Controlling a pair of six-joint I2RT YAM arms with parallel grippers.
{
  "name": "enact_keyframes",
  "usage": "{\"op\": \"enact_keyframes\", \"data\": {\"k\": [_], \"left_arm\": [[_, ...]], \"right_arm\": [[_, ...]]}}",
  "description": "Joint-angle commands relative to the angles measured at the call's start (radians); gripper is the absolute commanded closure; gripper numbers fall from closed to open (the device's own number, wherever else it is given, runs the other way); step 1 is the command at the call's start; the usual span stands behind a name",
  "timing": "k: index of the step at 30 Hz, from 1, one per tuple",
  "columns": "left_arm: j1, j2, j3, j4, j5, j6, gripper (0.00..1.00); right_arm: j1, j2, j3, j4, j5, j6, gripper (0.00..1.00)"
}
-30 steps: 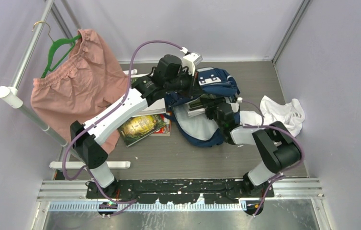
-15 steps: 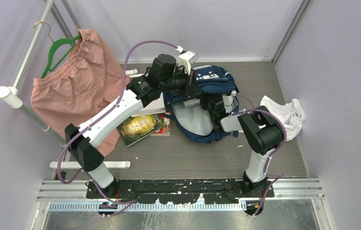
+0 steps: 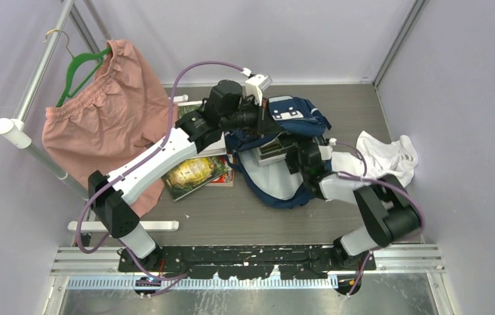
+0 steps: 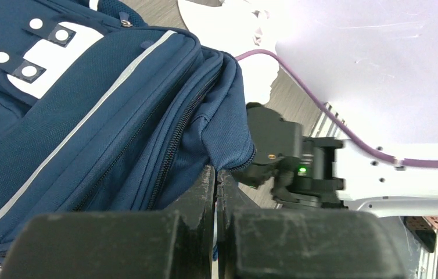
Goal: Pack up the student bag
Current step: Place the book in the student bag, then adjust the student bag at the center of the board.
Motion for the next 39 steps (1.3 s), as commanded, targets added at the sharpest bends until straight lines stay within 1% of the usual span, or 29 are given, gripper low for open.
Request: {"op": "enact_keyframes", "data": {"k": [1,4,6,11,13,14,16,18,19,20,21,22,23,25,26,29,33,35,39], "left_arm": [[-0.004,-0.036,0.011,0.208,0.02,-0.056,1.0],[-0.004,-0.011,0.008,0.219,0.013,-0.068,1.0],[-0.003,0.002,0.004,0.24,0.01,-0.083,1.0],[-0.004,0.027,-0.012,0.313,0.046,-0.129,1.0],[-0.004,0.053,-0.011,0.333,0.077,-0.159,1.0],[-0.006,0.07,-0.008,0.338,0.088,-0.169,1.0],[-0.007,0.1,-0.005,0.334,0.088,-0.184,1.0],[-0.007,0.133,0.019,0.284,0.068,-0.195,1.0],[-0.008,0.162,0.049,0.237,0.064,-0.194,0.97],[-0.008,0.186,0.084,0.18,0.065,-0.194,0.81],[-0.008,0.205,0.128,0.121,0.061,-0.192,0.51],[-0.01,0.216,0.164,0.056,0.023,-0.192,0.34],[-0.016,0.213,0.184,0.013,-0.021,-0.184,0.25],[-0.017,0.177,0.18,-0.026,-0.096,-0.151,0.17],[-0.013,0.154,0.173,-0.041,-0.131,-0.138,0.16],[0.026,0.074,0.139,-0.102,-0.198,-0.106,0.16],[0.116,-0.05,0.035,-0.243,-0.258,-0.098,0.16],[0.152,-0.123,-0.036,-0.296,-0.285,-0.096,0.16],[0.187,-0.292,-0.2,-0.323,-0.352,-0.105,0.16]], "right_arm": [[-0.006,-0.235,-0.017,-0.227,-0.039,-0.099,0.0],[-0.007,-0.399,0.03,-0.492,-0.071,-0.251,0.0],[-0.007,-0.501,0.048,-0.657,-0.07,-0.318,0.0],[-0.009,-0.786,0.027,-0.99,-0.065,-0.476,0.0],[-0.01,-0.903,0.049,-1.152,-0.032,-0.517,0.0],[-0.01,-0.98,0.068,-1.24,-0.001,-0.528,0.0],[-0.01,-1.078,0.132,-1.392,0.074,-0.546,0.0],[-0.01,-1.156,0.196,-1.466,0.127,-0.563,0.0],[-0.01,-1.183,0.224,-1.484,0.145,-0.572,0.0],[-0.01,-1.204,0.25,-1.494,0.168,-0.578,0.0],[-0.01,-1.215,0.274,-1.499,0.19,-0.584,0.0],[-0.01,-1.221,0.291,-1.497,0.207,-0.591,0.0],[-0.009,-1.219,0.308,-1.49,0.22,-0.605,0.0],[-0.01,-1.193,0.337,-1.448,0.204,-0.675,0.0],[-0.009,-1.17,0.355,-1.414,0.163,-0.729,0.0],[-0.009,-1.044,0.416,-1.313,-0.009,-0.824,0.0],[-0.001,-0.774,0.465,-1.27,-0.212,-0.846,0.0],[0.029,-0.67,0.461,-1.247,-0.239,-0.844,0.0],[0.098,-0.516,0.418,-1.118,-0.254,-0.818,0.0]]}}
